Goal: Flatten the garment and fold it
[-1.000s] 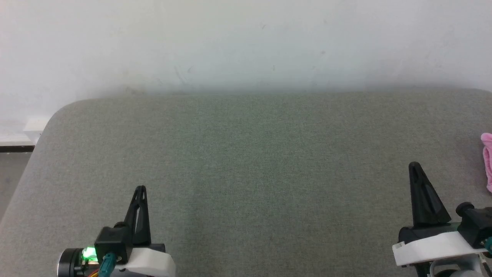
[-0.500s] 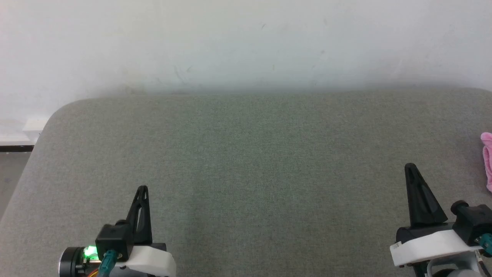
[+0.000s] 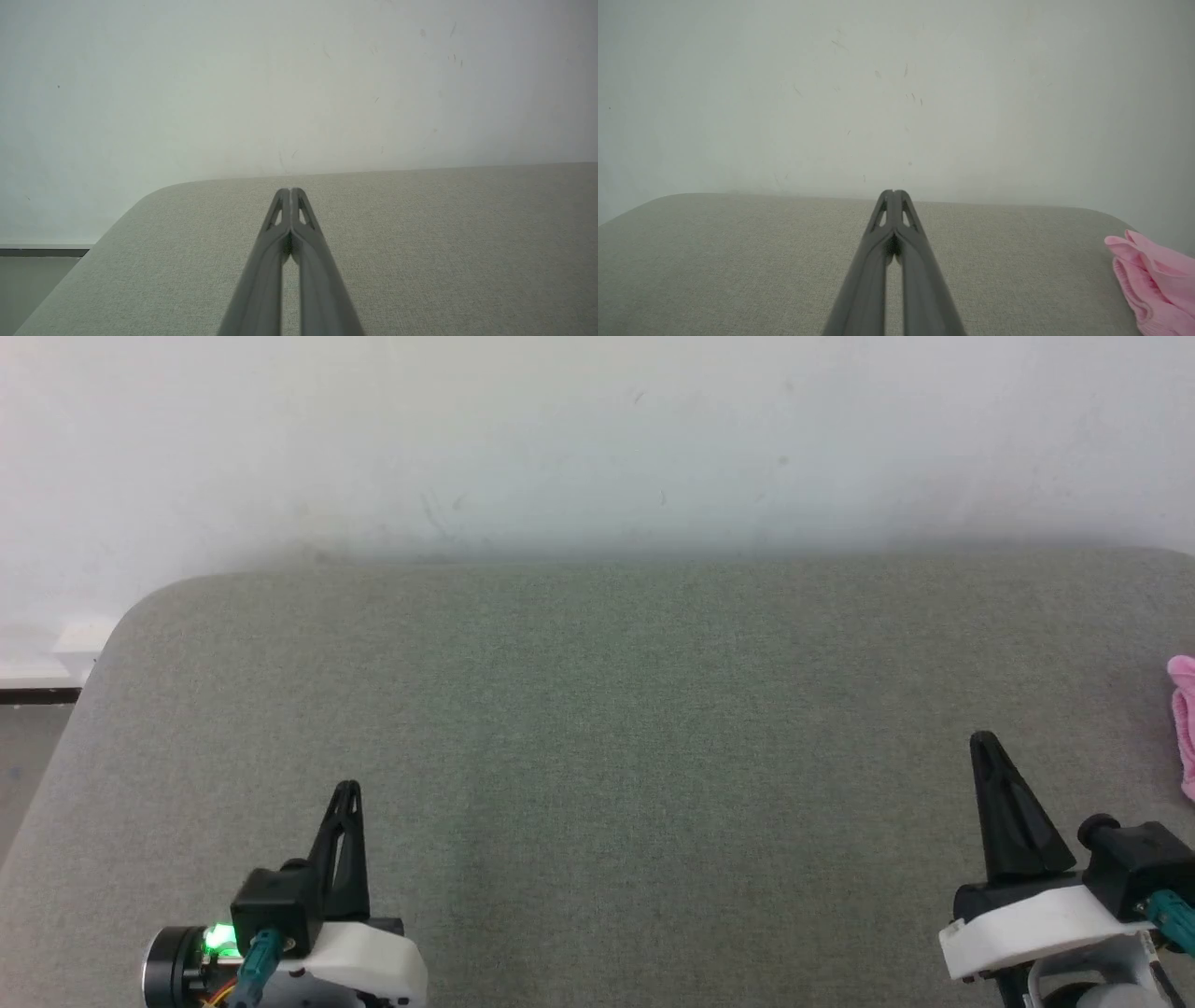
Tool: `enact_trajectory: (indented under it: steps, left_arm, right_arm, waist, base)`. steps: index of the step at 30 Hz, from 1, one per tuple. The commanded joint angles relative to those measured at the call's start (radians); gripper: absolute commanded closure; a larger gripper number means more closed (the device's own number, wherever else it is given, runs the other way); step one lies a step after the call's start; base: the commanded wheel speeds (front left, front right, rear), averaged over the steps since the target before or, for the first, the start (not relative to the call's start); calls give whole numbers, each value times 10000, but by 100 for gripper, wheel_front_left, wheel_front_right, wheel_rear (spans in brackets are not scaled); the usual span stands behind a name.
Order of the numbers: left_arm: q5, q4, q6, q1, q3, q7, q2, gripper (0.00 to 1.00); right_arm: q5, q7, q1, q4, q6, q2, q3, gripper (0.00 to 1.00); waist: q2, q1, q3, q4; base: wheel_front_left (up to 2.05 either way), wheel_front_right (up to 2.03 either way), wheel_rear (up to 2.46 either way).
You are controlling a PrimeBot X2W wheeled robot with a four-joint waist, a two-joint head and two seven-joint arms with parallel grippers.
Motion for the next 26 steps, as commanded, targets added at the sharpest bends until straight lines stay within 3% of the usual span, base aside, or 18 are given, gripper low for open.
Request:
enact_trajectory:
  steps: [1,26]
  left_arm:
    - [112,-32,-54,-126,70,76,-57,100]
    - [188,-55,-342,-275,227,587,-188,100]
  right_arm:
    - [-88,68,-128,54,-9,24,27,100]
    - [-422,580,-265,171,-13,36,165,100]
  waist:
    - [0,-1,3,-1]
    - [0,-1,44,-24]
  base:
    - [0,0,0]
    - [0,0,0]
